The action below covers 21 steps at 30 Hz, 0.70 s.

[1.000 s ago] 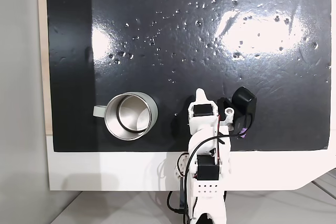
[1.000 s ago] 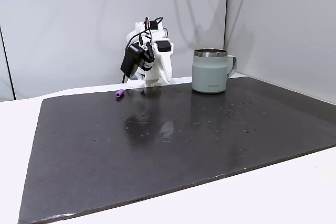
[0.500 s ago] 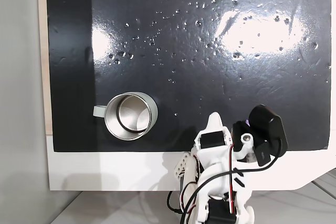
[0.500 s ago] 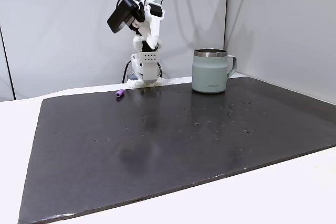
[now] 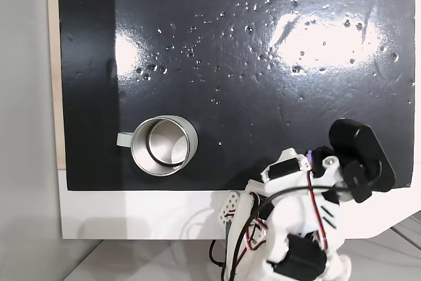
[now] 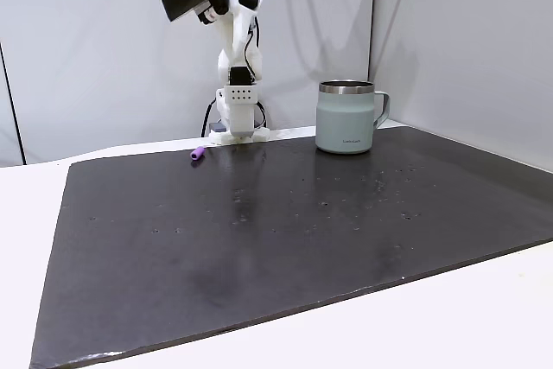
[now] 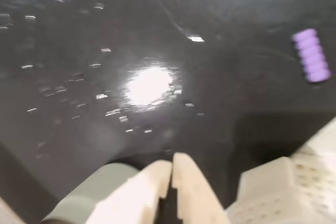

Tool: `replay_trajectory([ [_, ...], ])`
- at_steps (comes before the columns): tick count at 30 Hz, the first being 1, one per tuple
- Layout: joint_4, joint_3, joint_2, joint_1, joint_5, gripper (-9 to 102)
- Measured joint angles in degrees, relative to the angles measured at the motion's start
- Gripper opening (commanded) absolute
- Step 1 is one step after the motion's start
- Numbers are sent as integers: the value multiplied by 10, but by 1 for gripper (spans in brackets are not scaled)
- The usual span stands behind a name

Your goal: Grasp a pengrip and put it in the cup.

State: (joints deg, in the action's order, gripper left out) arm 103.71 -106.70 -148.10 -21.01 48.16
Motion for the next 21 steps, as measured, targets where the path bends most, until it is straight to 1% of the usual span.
replay_trajectory([
  [3,-1,0,34,-51,59,17],
  [6,-2,-23,60,-96,122,22],
  [9,-25,-67,68,-139,186,26],
  [14,-65,-145,68,-195,295,28],
  [21,-83,-220,61,-253,461,27],
])
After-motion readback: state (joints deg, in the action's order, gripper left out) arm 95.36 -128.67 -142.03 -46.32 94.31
